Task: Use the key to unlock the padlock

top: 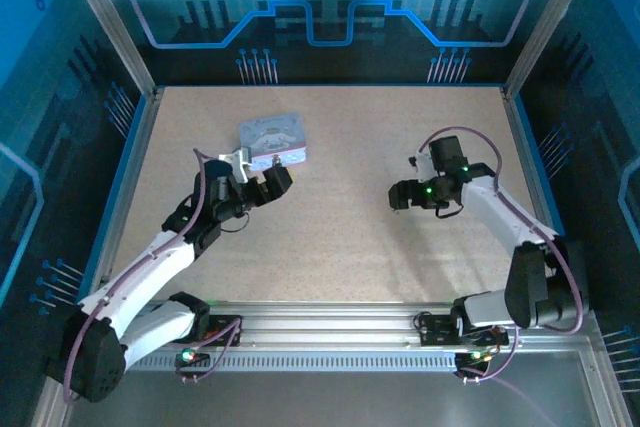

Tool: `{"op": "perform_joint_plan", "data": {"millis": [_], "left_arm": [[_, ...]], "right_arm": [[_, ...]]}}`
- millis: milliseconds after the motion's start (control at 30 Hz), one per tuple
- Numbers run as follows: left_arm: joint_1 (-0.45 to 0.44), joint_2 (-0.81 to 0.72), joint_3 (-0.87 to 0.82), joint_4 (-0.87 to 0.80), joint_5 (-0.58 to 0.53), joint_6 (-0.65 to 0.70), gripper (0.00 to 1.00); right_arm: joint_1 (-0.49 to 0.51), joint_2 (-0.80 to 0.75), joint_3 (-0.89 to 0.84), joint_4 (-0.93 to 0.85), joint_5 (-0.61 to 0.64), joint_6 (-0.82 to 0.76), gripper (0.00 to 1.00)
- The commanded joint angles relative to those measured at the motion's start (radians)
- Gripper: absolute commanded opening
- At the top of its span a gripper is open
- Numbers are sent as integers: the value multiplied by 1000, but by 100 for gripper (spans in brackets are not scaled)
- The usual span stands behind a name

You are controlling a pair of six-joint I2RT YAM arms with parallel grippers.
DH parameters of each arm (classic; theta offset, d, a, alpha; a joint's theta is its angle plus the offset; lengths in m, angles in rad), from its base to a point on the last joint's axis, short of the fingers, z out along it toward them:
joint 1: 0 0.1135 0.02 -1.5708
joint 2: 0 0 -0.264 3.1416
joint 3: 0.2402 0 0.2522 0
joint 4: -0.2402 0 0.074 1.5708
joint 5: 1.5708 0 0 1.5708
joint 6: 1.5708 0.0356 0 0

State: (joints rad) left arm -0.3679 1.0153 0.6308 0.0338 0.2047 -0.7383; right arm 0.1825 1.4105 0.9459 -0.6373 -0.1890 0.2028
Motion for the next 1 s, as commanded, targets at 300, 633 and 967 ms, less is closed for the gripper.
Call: {"op": "perform_joint_plan", "data": {"millis": [300,633,967], "left_arm": [[-26,28,-8,89,27,-51,91],[-26,42,-19,106,27,-72,91],[-26,51,-11,99,31,-72,91]], "right_arm": [[17,189,97,-44,-21,25,69],[37,311,153,-36,-2,44,60],[52,382,177,-30,19,60,51]]}}
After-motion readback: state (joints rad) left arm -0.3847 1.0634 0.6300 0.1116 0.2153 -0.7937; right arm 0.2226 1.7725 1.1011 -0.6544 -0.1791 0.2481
